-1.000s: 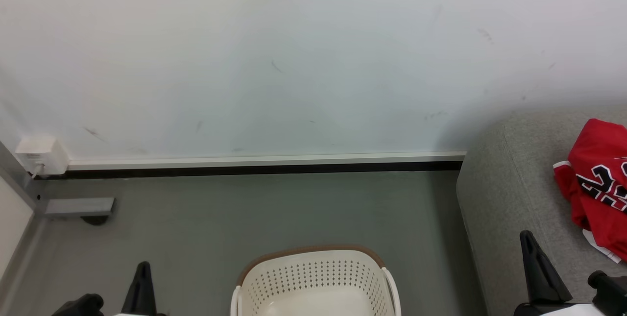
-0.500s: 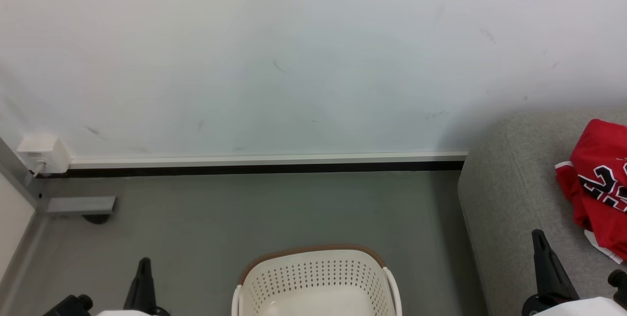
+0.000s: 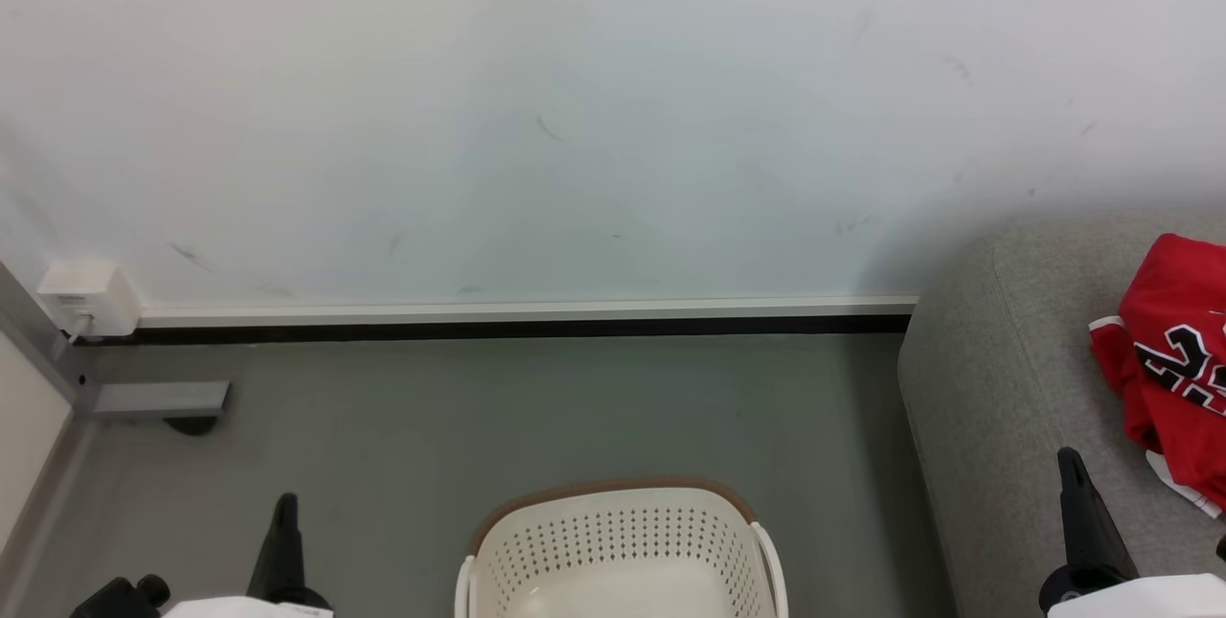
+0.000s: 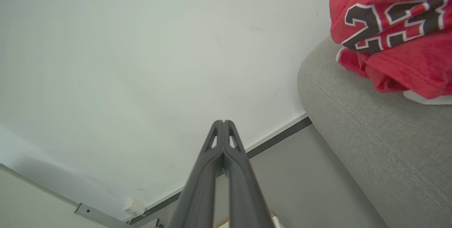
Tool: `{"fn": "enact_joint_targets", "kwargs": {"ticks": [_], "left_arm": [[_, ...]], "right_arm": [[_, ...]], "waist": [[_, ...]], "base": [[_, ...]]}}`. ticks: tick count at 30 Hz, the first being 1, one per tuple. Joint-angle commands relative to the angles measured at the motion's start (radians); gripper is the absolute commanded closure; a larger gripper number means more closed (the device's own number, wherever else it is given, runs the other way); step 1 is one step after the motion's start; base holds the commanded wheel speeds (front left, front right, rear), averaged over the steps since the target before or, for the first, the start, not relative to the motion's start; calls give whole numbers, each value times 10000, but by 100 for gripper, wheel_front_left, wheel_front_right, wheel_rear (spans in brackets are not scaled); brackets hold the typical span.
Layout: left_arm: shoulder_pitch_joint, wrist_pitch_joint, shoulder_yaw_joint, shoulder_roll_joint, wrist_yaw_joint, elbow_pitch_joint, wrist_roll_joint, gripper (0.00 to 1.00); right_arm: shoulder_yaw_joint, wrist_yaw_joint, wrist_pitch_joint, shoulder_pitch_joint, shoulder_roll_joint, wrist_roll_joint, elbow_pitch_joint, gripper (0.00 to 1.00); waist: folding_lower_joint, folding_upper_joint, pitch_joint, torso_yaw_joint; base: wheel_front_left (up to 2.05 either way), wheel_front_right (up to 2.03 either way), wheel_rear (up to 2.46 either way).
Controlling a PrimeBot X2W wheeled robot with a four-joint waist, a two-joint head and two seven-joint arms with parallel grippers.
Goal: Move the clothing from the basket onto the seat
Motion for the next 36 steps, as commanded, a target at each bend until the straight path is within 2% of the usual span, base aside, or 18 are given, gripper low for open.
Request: {"fn": "enact_joint_targets", "kwargs": {"ticks": [1, 36], "left_arm": [[-228, 67, 10, 93, -63, -145, -251, 100], [-364, 1080, -6, 121, -331, -486, -4141, 100]], "right_arm": [[-102, 1, 31, -292, -15, 238, -62, 100], [-750, 2, 995, -465, 246, 3707, 57, 100]], "waist": [[0, -1, 0, 2], [0, -1, 33, 101]], "base": [[0, 0, 0], [0, 0, 0]]}}
